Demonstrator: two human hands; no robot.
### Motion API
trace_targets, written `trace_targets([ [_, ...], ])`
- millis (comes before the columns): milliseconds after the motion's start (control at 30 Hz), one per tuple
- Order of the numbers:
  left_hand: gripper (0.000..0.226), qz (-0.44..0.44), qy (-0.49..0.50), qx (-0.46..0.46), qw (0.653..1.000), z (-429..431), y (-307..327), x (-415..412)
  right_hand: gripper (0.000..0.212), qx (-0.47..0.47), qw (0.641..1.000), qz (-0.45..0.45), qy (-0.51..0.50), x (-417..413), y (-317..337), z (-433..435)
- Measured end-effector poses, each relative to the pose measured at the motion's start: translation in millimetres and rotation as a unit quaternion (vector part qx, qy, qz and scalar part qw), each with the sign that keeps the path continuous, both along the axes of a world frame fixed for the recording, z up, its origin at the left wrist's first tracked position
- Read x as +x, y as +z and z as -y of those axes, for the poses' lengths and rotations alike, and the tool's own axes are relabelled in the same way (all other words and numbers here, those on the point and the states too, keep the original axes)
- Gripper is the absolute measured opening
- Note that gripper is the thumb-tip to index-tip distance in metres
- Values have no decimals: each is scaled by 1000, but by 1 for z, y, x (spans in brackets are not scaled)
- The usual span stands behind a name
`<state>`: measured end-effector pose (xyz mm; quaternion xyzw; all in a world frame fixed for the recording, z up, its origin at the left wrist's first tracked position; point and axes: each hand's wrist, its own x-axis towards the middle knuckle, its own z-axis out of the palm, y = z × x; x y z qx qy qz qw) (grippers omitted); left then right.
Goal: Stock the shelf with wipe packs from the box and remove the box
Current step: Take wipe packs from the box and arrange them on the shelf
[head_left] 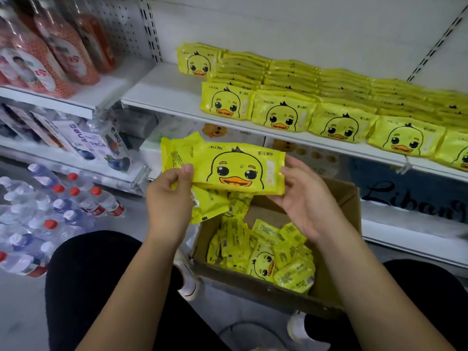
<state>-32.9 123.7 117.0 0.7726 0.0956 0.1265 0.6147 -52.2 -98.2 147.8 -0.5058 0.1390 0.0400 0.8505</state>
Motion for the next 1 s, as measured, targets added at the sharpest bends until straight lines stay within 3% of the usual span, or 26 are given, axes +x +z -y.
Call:
trace_targets([
  [67, 44, -3, -8, 11, 1000, -10, 2, 18, 32, -87, 995, -20, 44, 24, 7, -3],
  [133, 43, -9, -14, 35, 999, -20, 5, 39, 48, -179, 979, -23, 93, 49, 13, -8],
  [233, 42, -35, -39, 86, 995, -35, 8, 74, 45, -300, 933, -53, 193, 83, 18, -23],
  [367, 49, -31, -84, 105, 990, -61, 7, 120, 64, -370, 864, -47, 337, 136, 17, -47],
  [500, 45, -13, -84, 118, 989, -84, 2, 162, 90, -449, 821, -45, 349, 193, 20, -63],
  [533, 45, -14, -77, 113, 991, -88, -2, 172, 85, -459, 813, -35, 356, 207, 22, -66],
  [633, 45, -20, -42, 42, 998, -97, -14, 201, 44, -521, 775, 9, 358, 250, 29, -84],
  [733, 32, -30, 25, -66, 997, -106, -24, 228, 27, -555, 768, 45, 316, 287, 33, -104],
  [833, 5, -15, 96, -170, 981, -123, -31, 251, 31, -556, 785, 55, 268, 331, 31, -124],
  [933, 16, 5, 164, -249, 954, -135, -38, 272, 47, -585, 782, 84, 197, 385, 29, -139],
  [1000, 17, -6, 188, -289, 939, -133, -42, 282, 47, -593, 783, 91, 166, 420, 29, -148],
])
